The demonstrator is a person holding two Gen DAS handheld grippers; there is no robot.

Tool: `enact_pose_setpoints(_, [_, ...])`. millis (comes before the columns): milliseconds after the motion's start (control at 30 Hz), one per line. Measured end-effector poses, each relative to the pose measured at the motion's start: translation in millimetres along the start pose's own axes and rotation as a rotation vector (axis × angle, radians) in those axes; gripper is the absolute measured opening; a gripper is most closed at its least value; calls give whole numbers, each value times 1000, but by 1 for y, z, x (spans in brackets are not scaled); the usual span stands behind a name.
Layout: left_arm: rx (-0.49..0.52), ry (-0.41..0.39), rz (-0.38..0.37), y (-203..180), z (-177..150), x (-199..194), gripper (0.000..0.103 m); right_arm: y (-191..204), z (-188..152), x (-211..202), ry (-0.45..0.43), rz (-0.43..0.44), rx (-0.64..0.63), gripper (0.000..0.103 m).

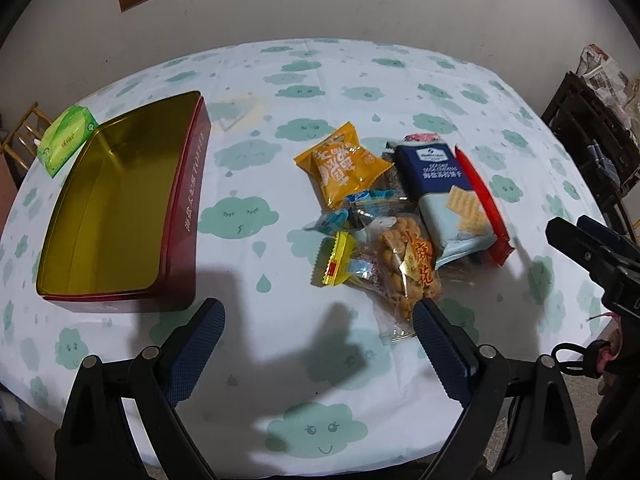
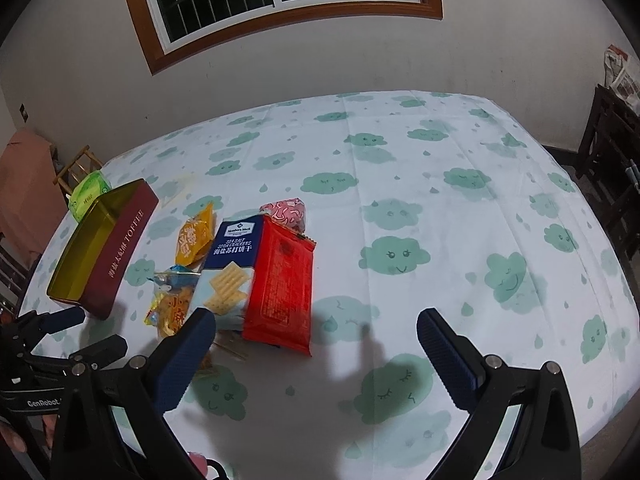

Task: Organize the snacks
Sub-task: 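Move both tools toward the snack pile beside the toffee tin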

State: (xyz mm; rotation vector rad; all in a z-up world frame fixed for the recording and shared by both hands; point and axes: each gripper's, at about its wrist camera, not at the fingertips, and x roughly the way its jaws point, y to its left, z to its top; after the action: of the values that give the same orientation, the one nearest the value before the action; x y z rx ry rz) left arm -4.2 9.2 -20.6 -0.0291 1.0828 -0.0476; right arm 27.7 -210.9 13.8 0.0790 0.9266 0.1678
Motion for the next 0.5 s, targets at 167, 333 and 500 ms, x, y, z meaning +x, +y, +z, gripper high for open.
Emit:
enact_pose_setpoints(167, [4,11,16,-2,1,4,92,1,-1,3,13,9,-5,102])
enact_pose_setpoints(333, [-7,27,28,0,2,9,92,1,-2,6,20,9,-6,102])
enact_pose_setpoints(500, [-23,38,29,3,3,12,92,1,-1,10,31,7,-14,102])
